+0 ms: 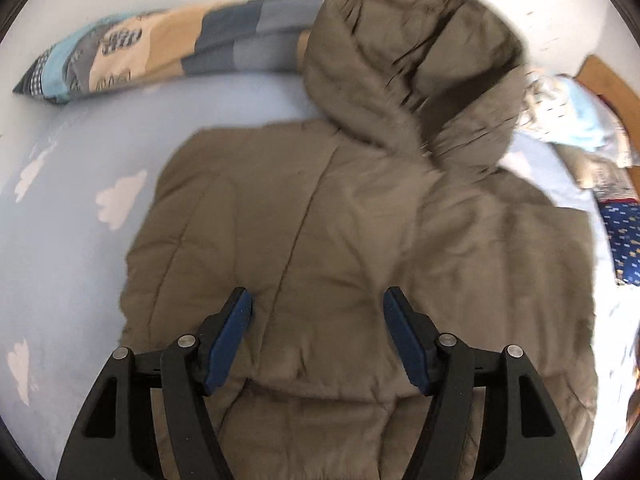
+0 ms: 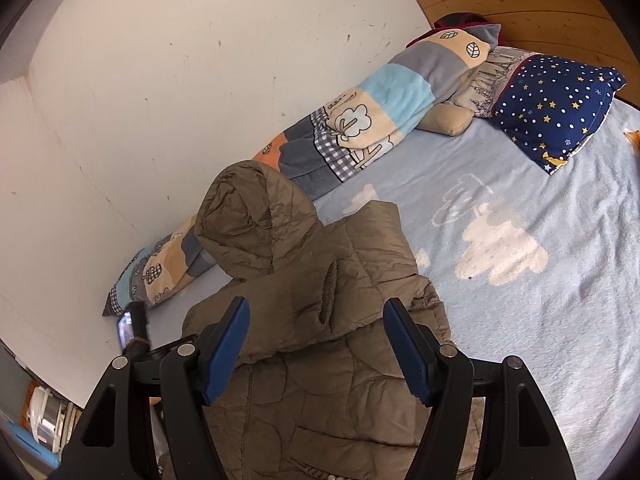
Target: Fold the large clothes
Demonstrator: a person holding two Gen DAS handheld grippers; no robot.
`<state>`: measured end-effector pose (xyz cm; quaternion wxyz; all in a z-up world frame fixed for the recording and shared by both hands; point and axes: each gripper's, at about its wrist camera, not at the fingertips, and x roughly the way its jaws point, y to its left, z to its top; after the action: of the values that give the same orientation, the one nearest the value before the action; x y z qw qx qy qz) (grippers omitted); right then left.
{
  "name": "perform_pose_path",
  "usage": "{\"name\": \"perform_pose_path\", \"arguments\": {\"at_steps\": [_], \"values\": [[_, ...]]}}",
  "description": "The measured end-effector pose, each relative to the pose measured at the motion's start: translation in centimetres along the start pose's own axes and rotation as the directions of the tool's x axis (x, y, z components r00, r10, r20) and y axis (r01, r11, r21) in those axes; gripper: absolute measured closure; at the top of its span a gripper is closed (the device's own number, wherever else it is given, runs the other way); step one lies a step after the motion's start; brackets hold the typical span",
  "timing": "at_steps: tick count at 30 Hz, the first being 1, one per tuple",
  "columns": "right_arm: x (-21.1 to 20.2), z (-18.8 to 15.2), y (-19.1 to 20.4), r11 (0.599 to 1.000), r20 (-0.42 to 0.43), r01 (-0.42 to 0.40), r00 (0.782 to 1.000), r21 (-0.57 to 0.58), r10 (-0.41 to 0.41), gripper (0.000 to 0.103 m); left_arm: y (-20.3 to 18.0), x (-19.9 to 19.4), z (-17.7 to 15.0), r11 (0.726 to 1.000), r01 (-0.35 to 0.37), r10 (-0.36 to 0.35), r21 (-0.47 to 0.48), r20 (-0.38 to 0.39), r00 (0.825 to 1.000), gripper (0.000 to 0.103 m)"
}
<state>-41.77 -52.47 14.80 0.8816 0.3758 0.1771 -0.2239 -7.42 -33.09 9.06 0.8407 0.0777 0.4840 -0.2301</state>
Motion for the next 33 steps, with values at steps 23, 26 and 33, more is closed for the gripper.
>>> {"name": "perform_pose_path", "arguments": {"at_steps": [23, 26, 33], "values": [[2.9, -1.7, 2.4, 0.996, -0.061, 0.028, 0.998, -0.084, -0.033, 0.029, 3.5, -11.1, -9.7, 0.995, -0.042, 0.034, 0.090, 0.089, 0.995, 0.030], [4.2, -2.3, 3.1, 0.992, -0.079, 0.047, 0.995, -0.119, -0.057, 0.030, 3.9, -12.2, -12.7, 0.992, -0.087, 0.075, 0.093, 0.121, 0.990, 0.029], [9.8, -4.7, 4.1, 0.977, -0.182, 0.113, 0.972, -0.182, -0.146, 0.030, 3.0, -10.2, -14.2, 0.975, -0.162, 0.133, 0.150, 0.186, 0.973, 0.029]]}}
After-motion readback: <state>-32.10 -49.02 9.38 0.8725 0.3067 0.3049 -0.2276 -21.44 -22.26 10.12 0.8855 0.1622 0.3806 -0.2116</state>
